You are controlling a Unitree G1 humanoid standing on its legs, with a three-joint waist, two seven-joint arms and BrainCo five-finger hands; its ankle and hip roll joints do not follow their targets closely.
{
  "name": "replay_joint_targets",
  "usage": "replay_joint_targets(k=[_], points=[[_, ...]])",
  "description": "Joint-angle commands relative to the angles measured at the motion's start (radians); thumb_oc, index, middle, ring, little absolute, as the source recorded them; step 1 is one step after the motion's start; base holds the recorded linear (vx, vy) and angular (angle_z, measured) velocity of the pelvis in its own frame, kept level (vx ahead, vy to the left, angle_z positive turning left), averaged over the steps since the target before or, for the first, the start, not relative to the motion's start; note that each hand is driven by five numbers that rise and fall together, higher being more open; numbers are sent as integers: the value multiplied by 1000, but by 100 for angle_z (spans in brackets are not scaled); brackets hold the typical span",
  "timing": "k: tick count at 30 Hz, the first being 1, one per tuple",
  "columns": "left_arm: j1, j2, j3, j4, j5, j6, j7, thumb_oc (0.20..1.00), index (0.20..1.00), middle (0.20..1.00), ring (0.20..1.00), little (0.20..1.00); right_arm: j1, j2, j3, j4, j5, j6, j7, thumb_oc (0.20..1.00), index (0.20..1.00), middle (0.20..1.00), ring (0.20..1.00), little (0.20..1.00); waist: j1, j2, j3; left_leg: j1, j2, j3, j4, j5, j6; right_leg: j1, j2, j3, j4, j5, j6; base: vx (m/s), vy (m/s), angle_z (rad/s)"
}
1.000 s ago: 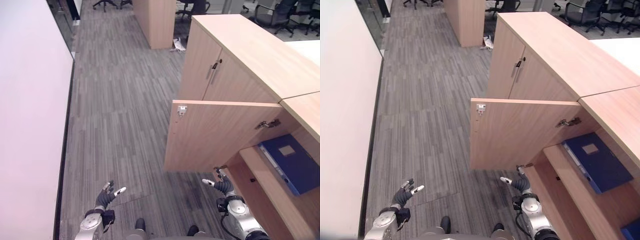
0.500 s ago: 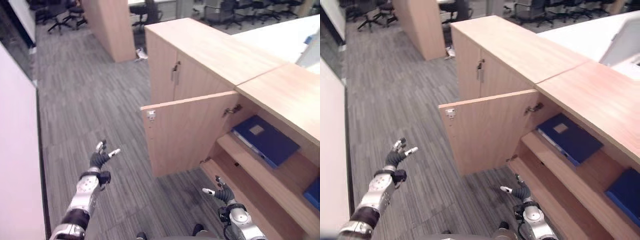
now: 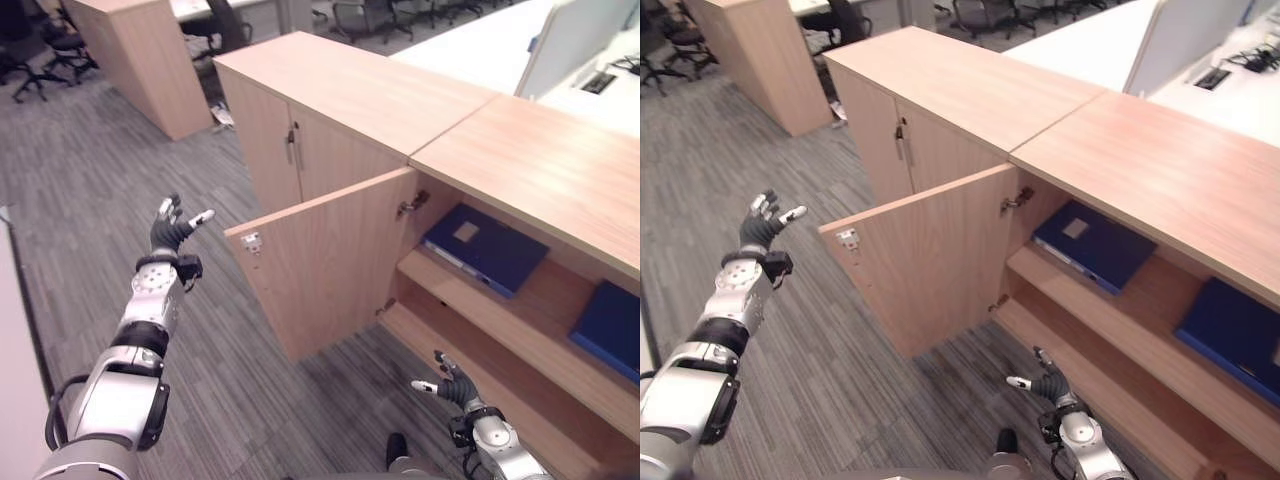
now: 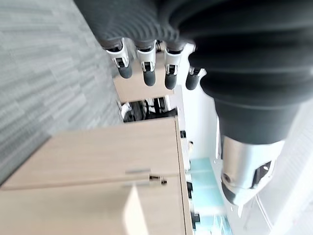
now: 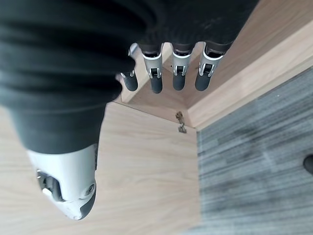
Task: Put the empty folder in the office cabinet
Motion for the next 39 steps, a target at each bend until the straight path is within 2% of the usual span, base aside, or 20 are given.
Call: replay_joint_targets(k=[1, 7, 12, 18, 21, 27, 31, 35, 39], points=[[-125, 38, 22, 76, -51, -56, -1, 1000, 1000, 1000, 1000, 1000, -57, 1, 17, -53, 16, -58, -2, 1000, 1000, 1000, 1000, 1000, -1, -19, 44, 16, -42, -33, 6, -58, 28, 40, -45, -11, 93, -78, 109, -21, -20, -28], [-144, -22, 28, 94, -85, -63, 2, 1000, 1000, 1000, 1000, 1000, -71, 8, 27, -57, 25, -67, -13, 1000, 1000, 1000, 1000, 1000, -15, -46, 57, 9, -28, -13, 5, -55, 23, 19, -31, 18, 87, -71, 105, -9, -31, -17], [-103, -124, 32, 77, -104, -71, -5, 1000, 1000, 1000, 1000, 1000, -67, 19, 43, -53, 12, -65, -16, 1000, 1000, 1000, 1000, 1000, -11, -69, 56, 22, -19, -8, 3, -52, 19, 29, -20, 23, 79, -74, 95, 19, -53, -1], [-37, -222, 9, 14, -110, -73, -13, 1000, 1000, 1000, 1000, 1000, -59, 23, 44, -63, 2, -62, -18, 1000, 1000, 1000, 1000, 1000, 0, -75, 55, 31, -12, -15, 3, -49, 15, 50, -12, 13, 65, -80, 87, 7, -33, 0], [24, -292, -32, -54, -100, -69, -31, 1000, 1000, 1000, 1000, 1000, -54, 25, 38, -68, -6, -58, -21, 1000, 1000, 1000, 1000, 1000, 12, -70, 59, 34, -7, -28, 2, -44, 12, 70, -9, -4, 53, -84, 83, 8, -41, 11], [102, -351, -88, -163, -96, -67, -59, 1000, 1000, 1000, 1000, 1000, -53, 22, 26, -78, -15, -53, -26, 1000, 1000, 1000, 1000, 1000, 28, -60, 65, 29, -5, -47, 2, -37, 9, 92, -7, -23, 40, -90, 79, -3, -24, 12], [204, -390, -142, -327, -114, -62, -100, 1000, 1000, 1000, 1000, 1000, -47, 27, 2, -82, -18, -47, -33, 1000, 1000, 1000, 1000, 1000, 48, -44, 72, 19, -5, -72, 2, -28, 7, 106, -7, -40, 28, -93, 75, -8, -41, 13], [291, -397, -184, -458, -136, -46, -137, 1000, 1000, 1000, 1000, 1000, -50, 30, -12, -72, -18, -41, -37, 1000, 1000, 1000, 1000, 1000, 64, -32, 76, 12, -6, -91, 2, -22, 7, 112, -8, -50, 23, -97, 73, -8, -49, 15], [419, -349, -248, -654, -149, -7, -229, 1000, 1000, 1000, 1000, 1000, -60, 34, -31, -62, -14, -37, -37, 1000, 1000, 1000, 1000, 1000, 87, -4, 80, 5, -8, -109, 5, -15, 5, 118, -8, -59, 21, -105, 67, 6, -54, 16]])
